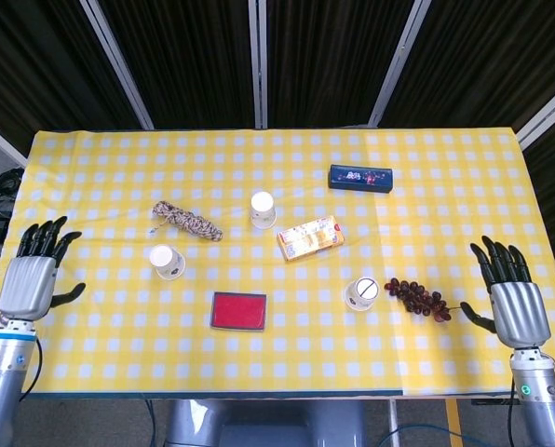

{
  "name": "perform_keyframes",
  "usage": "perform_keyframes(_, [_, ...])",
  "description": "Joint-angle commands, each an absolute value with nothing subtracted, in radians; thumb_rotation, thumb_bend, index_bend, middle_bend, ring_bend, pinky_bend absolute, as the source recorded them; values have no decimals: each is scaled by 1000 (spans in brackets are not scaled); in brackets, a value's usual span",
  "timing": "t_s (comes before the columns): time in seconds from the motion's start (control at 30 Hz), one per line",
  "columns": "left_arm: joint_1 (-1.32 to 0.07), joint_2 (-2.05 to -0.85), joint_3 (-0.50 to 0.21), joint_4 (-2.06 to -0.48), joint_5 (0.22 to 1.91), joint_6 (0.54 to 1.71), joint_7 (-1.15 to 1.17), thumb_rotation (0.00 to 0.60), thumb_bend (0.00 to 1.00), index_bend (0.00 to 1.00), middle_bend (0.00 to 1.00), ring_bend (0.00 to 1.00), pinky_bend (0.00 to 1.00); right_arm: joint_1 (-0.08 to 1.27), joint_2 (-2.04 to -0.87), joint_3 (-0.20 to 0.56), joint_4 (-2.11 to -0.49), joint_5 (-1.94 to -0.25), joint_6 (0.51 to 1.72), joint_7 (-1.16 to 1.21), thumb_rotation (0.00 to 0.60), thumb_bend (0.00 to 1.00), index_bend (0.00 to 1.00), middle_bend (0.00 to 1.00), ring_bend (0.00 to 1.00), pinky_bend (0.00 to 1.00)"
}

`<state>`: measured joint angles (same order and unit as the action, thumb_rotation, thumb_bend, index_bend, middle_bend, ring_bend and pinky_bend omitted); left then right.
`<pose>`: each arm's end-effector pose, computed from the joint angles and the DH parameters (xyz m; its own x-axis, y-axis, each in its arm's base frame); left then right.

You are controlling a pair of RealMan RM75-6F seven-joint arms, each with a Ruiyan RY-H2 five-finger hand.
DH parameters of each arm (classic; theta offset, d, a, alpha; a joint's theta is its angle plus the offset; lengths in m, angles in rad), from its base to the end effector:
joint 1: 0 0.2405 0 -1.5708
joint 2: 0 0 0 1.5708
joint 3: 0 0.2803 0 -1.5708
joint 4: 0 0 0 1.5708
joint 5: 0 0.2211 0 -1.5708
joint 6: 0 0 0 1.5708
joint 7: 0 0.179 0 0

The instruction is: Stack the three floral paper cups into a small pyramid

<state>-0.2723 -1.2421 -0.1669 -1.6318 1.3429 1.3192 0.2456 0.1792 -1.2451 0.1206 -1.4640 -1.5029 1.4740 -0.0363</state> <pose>-0.2930 0.3009 0.1152 0.4541 0.0066 0.8909 0.8898 -0.0540 -0.4531 -0.3267 -0.2673 0.1407 0.4346 0.0996 0.8951 -0.8932 -0.0795 0.4425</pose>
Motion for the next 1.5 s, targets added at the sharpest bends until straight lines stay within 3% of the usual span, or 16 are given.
perform_keyframes(0.03, [-347,-1251,-200,-1637,1276,1216,302,600,252,237,0,0,0,182,-1245,124,-1460,-1496,1467,-29,600,98,64,0,0,0])
perform_keyframes(0.33, [-475,-1305,-222,-1641,1140,1048,427,600,251,267,0,0,0,189,-1239,141,-1439,-1455,1438,14,600,98,64,0,0,0])
perform_keyframes(0.87, [-609,-1422,-202,-1551,972,933,527,600,251,253,0,0,0,188,-1230,148,-1429,-1436,1429,52,600,99,64,0,0,0])
perform_keyframes(1.03, [-629,-1449,-197,-1526,953,931,525,600,263,270,0,0,0,188,-1228,148,-1429,-1433,1427,56,600,99,64,0,0,0])
perform_keyframes(1.2, [-640,-1461,-191,-1517,949,941,516,600,368,315,0,0,0,187,-1226,149,-1427,-1431,1429,61,600,99,64,0,0,0])
perform_keyframes(1.5, [-648,-1446,-187,-1548,974,971,497,600,371,349,0,0,0,186,-1226,151,-1422,-1423,1426,66,600,99,64,0,0,0])
